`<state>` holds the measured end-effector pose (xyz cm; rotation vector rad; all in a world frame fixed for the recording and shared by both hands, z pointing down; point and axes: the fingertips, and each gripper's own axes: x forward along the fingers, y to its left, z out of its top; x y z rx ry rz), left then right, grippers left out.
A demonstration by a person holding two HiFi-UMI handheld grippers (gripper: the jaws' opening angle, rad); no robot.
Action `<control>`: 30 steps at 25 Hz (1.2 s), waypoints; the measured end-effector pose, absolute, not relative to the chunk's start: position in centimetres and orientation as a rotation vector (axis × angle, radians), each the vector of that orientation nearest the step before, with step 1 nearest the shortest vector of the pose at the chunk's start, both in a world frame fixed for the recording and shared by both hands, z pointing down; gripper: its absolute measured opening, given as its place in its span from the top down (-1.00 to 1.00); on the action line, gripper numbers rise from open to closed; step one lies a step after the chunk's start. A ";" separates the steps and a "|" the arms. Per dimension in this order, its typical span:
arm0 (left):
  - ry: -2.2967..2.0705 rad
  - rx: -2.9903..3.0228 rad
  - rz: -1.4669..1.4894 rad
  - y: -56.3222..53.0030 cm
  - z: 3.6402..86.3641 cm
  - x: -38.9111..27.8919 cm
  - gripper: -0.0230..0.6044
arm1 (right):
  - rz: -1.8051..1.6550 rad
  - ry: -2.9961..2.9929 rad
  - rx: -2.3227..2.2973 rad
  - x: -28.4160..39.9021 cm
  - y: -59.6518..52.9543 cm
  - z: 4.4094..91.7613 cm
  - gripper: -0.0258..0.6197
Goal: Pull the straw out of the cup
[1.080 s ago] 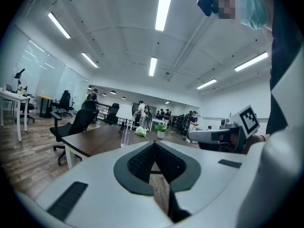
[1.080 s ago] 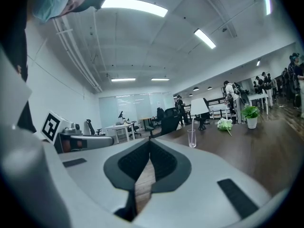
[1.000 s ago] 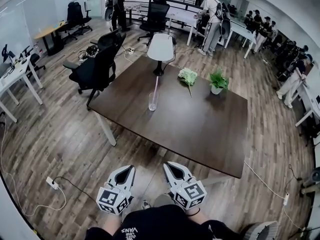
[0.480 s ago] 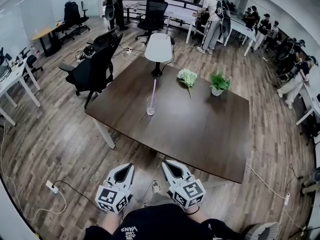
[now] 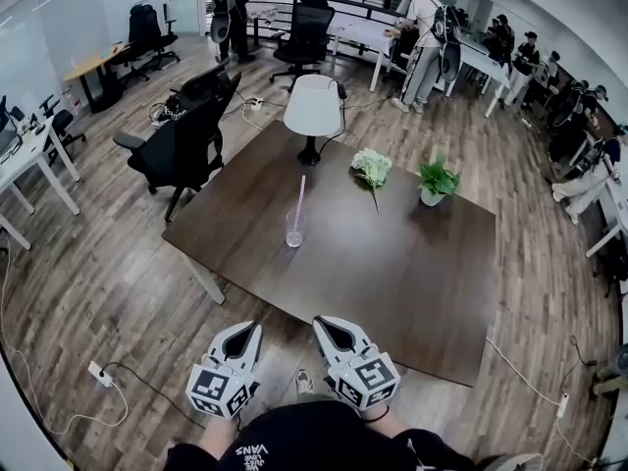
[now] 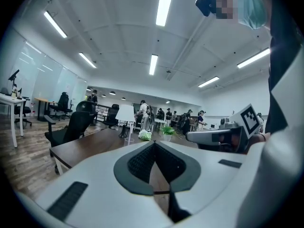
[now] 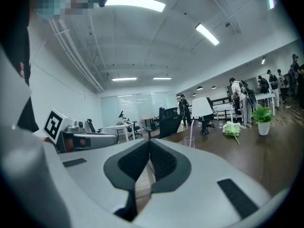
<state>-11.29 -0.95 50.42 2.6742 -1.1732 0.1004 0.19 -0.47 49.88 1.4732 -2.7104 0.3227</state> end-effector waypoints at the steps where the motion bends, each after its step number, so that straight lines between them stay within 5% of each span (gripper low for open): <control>1: -1.180 2.673 0.100 -1.6 50.4 -11.0 0.89 | 0.324 -2.714 1.467 0.5 -1.2 49.8 0.86; 30: -1.291 2.583 0.109 -13.4 52.1 -7.8 0.89 | 0.359 -2.764 1.311 3.1 -14.4 51.5 0.86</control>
